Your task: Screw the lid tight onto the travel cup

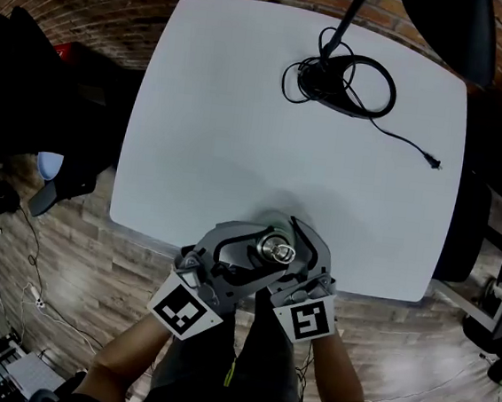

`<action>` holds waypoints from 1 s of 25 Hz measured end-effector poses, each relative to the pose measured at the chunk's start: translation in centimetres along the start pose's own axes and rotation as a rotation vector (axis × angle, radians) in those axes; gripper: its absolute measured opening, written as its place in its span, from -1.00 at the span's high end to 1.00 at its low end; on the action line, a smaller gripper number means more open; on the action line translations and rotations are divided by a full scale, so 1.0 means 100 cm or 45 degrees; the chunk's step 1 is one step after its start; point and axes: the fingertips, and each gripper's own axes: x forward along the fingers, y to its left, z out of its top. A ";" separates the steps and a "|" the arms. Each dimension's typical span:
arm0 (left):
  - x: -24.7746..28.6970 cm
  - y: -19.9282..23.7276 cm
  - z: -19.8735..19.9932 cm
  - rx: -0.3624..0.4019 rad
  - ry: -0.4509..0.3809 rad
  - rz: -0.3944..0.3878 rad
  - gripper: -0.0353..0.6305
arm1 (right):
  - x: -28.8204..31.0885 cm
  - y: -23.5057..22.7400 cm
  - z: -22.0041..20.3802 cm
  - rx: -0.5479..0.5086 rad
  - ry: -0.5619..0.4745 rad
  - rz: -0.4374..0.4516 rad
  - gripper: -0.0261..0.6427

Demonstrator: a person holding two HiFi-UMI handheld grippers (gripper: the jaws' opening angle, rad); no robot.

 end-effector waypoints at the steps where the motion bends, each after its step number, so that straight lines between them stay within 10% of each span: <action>1: 0.000 -0.001 0.001 0.010 -0.004 -0.059 0.17 | 0.000 0.000 0.000 0.000 -0.001 0.000 -0.12; 8: -0.007 -0.011 -0.012 0.081 0.100 -0.367 0.16 | -0.001 0.002 0.001 -0.004 0.003 0.001 -0.12; 25: -0.007 -0.009 -0.012 -0.004 0.022 -0.447 0.16 | 0.001 0.002 0.000 -0.010 -0.004 -0.004 -0.12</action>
